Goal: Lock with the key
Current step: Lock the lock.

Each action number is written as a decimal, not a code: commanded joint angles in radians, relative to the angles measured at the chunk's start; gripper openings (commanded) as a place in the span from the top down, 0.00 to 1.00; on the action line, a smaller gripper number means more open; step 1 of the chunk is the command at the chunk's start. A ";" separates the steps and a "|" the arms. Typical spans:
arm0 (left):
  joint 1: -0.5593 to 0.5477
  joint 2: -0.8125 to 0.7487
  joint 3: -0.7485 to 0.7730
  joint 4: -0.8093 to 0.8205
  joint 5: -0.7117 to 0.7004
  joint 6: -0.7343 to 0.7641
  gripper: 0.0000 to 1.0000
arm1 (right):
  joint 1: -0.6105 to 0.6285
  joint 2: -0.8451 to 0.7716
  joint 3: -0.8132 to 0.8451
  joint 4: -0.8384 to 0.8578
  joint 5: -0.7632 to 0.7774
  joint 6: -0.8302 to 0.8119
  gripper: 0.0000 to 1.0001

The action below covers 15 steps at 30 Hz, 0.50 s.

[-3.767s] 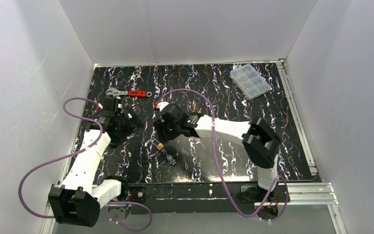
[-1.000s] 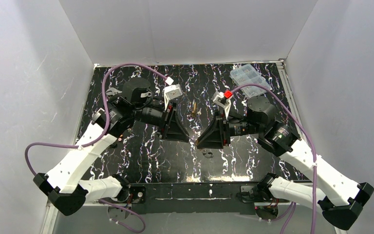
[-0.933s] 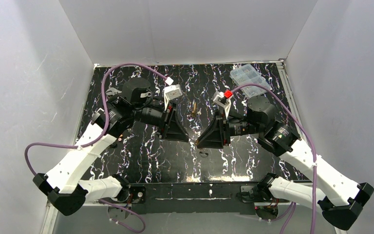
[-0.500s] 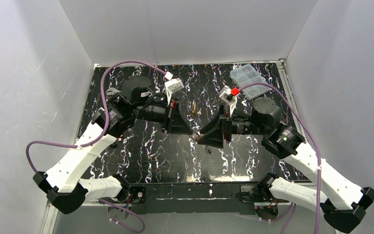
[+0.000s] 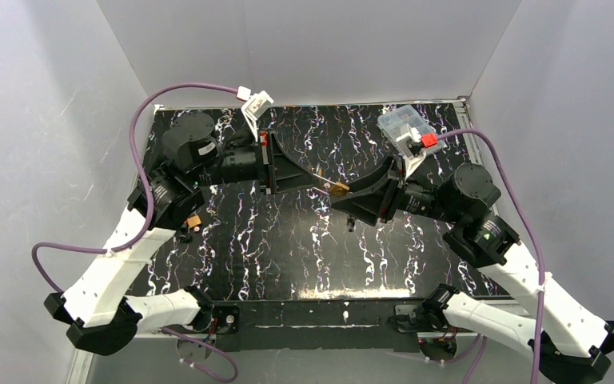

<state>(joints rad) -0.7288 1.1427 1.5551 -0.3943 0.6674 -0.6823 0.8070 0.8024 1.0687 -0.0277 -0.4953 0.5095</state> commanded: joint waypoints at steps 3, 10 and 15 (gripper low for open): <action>-0.006 -0.040 0.033 0.058 -0.023 -0.051 1.00 | -0.003 0.019 0.079 0.111 0.017 0.034 0.56; -0.005 -0.056 0.021 0.060 -0.024 -0.049 1.00 | -0.003 0.025 0.089 0.140 0.009 0.068 0.60; -0.005 -0.062 0.010 0.065 -0.027 -0.049 1.00 | -0.003 0.036 0.101 0.127 -0.013 0.076 0.74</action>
<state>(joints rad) -0.7288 1.1137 1.5623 -0.3714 0.6495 -0.7265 0.8070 0.8352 1.1179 0.0475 -0.4927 0.5686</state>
